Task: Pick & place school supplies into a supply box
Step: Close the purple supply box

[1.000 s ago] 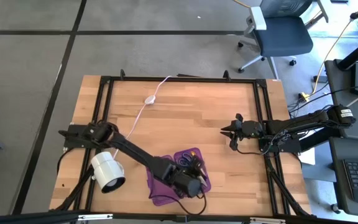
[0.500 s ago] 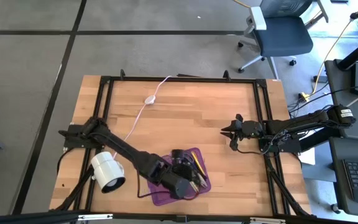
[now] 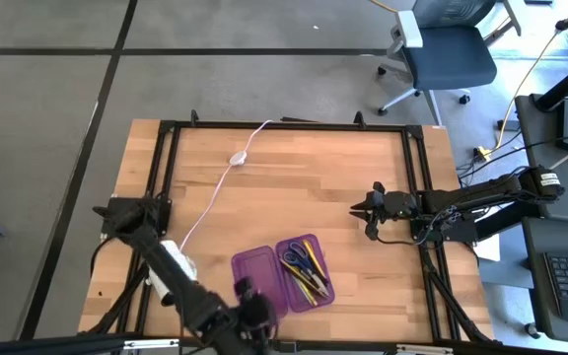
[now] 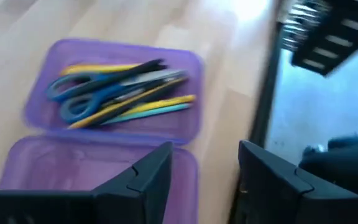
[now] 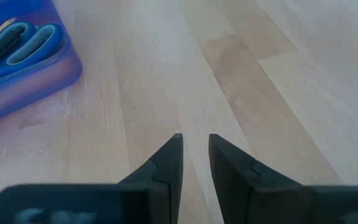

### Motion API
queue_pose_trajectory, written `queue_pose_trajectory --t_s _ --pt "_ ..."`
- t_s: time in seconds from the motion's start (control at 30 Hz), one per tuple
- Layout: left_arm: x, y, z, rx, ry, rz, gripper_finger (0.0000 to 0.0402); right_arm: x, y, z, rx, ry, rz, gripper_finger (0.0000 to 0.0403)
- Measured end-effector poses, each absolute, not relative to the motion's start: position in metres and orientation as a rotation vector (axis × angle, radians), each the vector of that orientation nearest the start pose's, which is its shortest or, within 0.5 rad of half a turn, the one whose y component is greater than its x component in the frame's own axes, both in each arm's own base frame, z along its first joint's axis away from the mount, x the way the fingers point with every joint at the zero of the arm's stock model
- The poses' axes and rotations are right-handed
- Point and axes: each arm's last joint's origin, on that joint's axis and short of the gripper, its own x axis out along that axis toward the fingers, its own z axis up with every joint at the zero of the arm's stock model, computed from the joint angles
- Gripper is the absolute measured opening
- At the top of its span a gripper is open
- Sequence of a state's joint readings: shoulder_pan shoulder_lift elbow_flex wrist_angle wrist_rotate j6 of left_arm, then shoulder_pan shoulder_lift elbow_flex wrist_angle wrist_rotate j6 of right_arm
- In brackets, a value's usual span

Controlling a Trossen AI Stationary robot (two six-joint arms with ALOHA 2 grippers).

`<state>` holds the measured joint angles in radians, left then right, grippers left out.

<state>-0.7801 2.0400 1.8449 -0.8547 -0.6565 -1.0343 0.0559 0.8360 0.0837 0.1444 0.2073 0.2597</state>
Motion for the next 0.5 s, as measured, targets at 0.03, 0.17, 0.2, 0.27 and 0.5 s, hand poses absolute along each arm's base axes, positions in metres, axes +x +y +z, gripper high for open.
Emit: queue_pose_trajectory --t_s 0.03,0.17,0.2,0.27,0.5 --pt "0.321 -0.302 0.267 -0.248 0.718 0.255 0.0177 0.142 0.002 0.121 0.171 0.580 -0.224 0.0082" --pt "0.321 -0.322 0.247 -0.257 0.717 0.178 0.0180 0.142 0.002 0.121 0.170 0.580 -0.224 0.0082" --pt "0.323 -0.325 0.243 -0.275 0.726 0.162 0.0180 0.142 0.002 0.121 0.170 0.580 -0.224 0.0082" --pt "0.326 -0.329 0.233 -0.299 0.764 0.137 0.0179 0.142 0.002 0.121 0.170 0.580 -0.224 0.0082" --pt "0.328 -0.331 0.205 -0.465 0.959 0.171 0.0177 0.142 0.002 0.121 0.172 0.581 -0.224 0.0082"
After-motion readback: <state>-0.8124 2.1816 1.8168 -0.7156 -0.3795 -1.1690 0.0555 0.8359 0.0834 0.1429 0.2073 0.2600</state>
